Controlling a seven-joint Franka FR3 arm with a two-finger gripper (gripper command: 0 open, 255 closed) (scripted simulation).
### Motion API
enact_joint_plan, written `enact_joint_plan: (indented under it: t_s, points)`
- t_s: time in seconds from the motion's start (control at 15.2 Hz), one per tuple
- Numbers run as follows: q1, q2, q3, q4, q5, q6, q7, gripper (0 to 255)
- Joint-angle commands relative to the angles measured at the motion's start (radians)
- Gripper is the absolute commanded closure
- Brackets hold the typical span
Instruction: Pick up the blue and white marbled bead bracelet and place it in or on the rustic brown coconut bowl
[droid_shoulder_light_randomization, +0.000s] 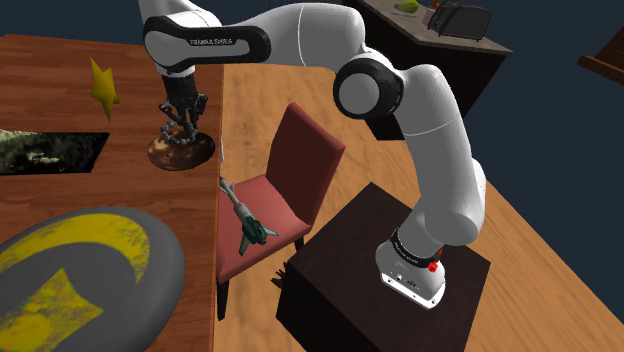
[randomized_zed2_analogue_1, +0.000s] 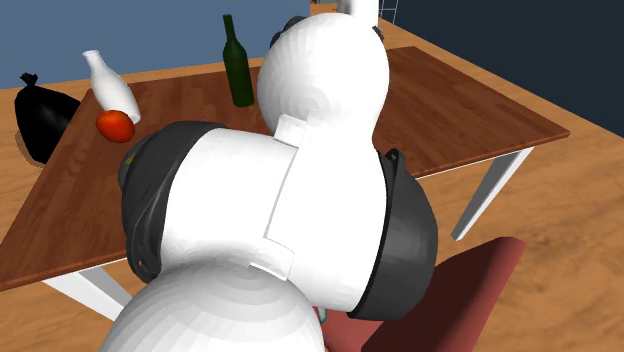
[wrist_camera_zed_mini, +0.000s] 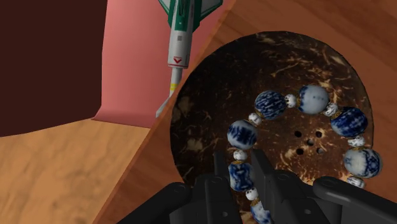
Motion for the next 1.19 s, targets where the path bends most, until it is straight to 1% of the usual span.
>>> enact_joint_plan:
  t_s: [0.0,0.59,1.06,1.12]
  points:
    - [-0.001,0.006,-0.001,-0.013,-0.001,0.020,0.000,255]
    - [-0.006,0.031,-0.005,-0.089,-0.007,0.119,0.005,255]
    - [-0.006,0.031,-0.005,-0.089,-0.007,0.119,0.005,255]
    - [-0.006,0.031,-0.005,-0.089,-0.007,0.119,0.005,0]
